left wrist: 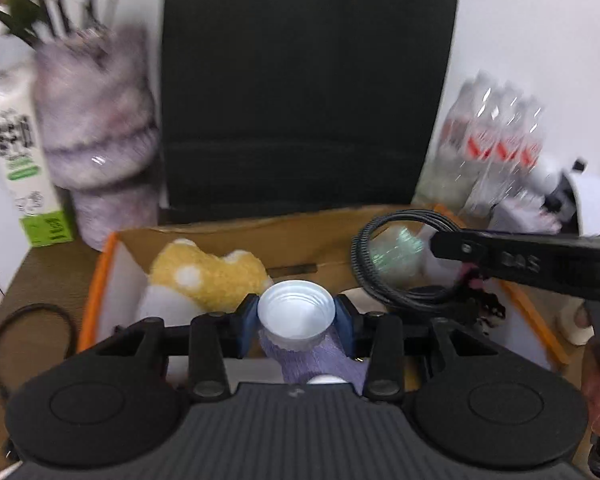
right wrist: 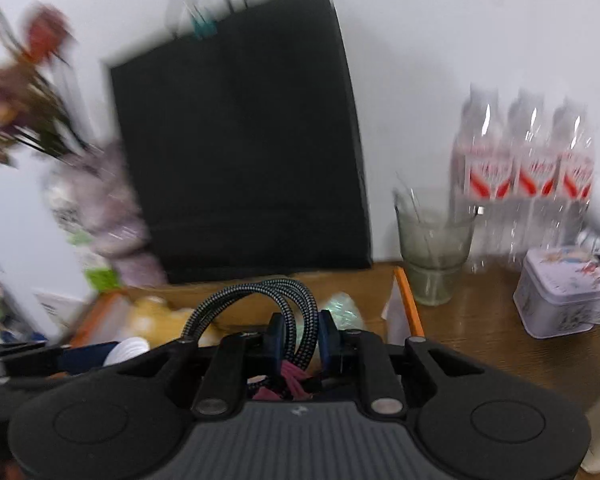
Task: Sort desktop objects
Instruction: 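Carry the cable and white cap into the box and open both tools, then move both open tools back over the table, then grasp the tan cloth with the right tool while the left tool grasps a small white cap, then carry the tan cloth and white cap into the box and open both tools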
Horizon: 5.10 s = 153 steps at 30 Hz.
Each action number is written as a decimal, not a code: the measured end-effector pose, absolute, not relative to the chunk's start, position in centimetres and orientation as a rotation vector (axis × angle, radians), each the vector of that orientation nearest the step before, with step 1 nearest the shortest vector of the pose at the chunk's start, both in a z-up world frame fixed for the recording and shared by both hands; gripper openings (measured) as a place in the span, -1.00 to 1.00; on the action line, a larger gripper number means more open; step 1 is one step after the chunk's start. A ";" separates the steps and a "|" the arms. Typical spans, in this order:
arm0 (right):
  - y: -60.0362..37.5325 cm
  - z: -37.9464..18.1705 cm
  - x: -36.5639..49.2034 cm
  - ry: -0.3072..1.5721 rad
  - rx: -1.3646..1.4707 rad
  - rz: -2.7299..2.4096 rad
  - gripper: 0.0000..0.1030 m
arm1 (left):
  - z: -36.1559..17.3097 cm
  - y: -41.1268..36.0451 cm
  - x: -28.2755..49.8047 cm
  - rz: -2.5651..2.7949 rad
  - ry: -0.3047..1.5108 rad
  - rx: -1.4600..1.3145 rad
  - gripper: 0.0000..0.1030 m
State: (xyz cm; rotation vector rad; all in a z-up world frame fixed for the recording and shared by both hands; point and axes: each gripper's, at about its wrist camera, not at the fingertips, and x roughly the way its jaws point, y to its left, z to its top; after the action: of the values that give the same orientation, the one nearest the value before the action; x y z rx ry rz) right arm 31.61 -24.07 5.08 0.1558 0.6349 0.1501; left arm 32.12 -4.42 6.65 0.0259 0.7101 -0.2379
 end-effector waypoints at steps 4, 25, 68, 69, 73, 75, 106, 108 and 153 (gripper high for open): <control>-23.6 2.2 36.2 0.756 0.191 0.132 -0.65 | 4.8 -5.3 34.9 -0.208 0.760 0.071 -0.17; -26.7 8.2 16.1 0.565 0.171 0.174 0.65 | 10.7 -2.0 15.0 -0.171 0.615 -0.010 0.75; -27.0 -3.3 -8.8 0.629 0.195 0.188 0.79 | 0.9 -2.0 -8.2 -0.080 0.614 0.033 0.84; -26.9 -3.4 -8.8 0.630 0.189 0.188 0.79 | 0.8 -1.9 -8.0 -0.079 0.627 0.027 0.84; -26.3 -3.3 -8.6 0.650 0.142 0.180 0.79 | 0.9 -1.3 -7.4 -0.108 0.659 -0.011 0.81; -25.9 -3.2 -8.2 0.674 0.100 0.182 0.79 | 1.1 -0.9 -6.4 -0.127 0.681 -0.039 0.74; -25.7 -3.3 9.1 0.658 -0.092 0.226 -0.70 | 0.5 -2.0 12.9 -0.314 0.647 0.001 -0.48; -25.5 -3.1 8.8 0.657 -0.088 0.234 -0.78 | 0.5 -2.3 12.5 -0.306 0.646 0.012 -0.48; -24.4 11.4 4.0 0.398 0.034 0.366 -0.86 | 14.8 0.7 11.7 -0.308 0.503 -0.031 -0.48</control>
State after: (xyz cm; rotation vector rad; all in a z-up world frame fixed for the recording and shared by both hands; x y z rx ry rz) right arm 3.97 -24.37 11.39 0.0336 0.3976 0.3660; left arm 11.68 0.69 14.78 -0.0313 0.5028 -0.3085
